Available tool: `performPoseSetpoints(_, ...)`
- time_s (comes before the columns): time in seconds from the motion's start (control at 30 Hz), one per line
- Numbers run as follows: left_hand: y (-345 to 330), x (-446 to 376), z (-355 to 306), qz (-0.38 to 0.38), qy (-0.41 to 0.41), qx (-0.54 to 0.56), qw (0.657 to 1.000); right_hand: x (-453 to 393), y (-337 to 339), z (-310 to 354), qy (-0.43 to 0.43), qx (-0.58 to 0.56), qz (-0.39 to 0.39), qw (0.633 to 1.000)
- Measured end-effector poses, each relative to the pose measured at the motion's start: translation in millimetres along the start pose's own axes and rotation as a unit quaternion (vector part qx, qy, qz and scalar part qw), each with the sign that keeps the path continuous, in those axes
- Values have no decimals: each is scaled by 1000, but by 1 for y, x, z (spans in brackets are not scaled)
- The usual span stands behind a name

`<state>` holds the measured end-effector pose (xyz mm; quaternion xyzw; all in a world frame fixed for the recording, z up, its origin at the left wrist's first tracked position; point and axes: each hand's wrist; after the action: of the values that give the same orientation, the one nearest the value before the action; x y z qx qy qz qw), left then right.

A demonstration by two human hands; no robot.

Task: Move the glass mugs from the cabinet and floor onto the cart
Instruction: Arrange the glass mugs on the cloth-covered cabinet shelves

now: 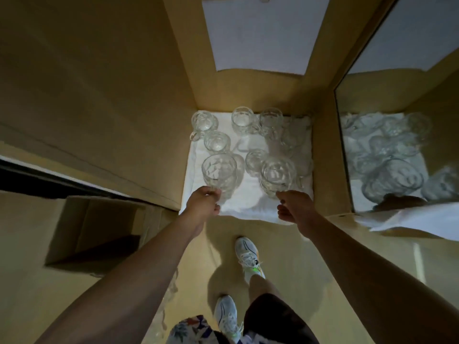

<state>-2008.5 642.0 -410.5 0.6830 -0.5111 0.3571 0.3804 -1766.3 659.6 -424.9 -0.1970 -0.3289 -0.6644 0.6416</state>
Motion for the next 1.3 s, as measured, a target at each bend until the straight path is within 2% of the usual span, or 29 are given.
performPoseSetpoints(0.13,9,36,-8,8,-36,-3,999,36,-1,22,-10,-59,-5,998)
performPoseSetpoints(0.5,32,163,-17,34,-147,6,988,168,20,61,97,-111,-10,989)
performPoseSetpoints(0.7,34,219,-13,47,-164,29,985,228,40,63,143,-152,8,978)
performPoseSetpoints(1.17,7,339,34,32,-248,84,965,344,115,52,225,-78,2,971)
performPoseSetpoints(1.3,-21,372,61,40,-234,111,965,378,156,38,236,-45,-8,971)
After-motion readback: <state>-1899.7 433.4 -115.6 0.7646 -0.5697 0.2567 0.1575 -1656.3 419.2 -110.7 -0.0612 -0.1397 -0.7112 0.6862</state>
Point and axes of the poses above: each hand's wrist, its own x-axis away from the middle knuckle, its own y-axis out of the back of the hand, z = x × y, and after that the axes turned 11 degrees about y, right-handed
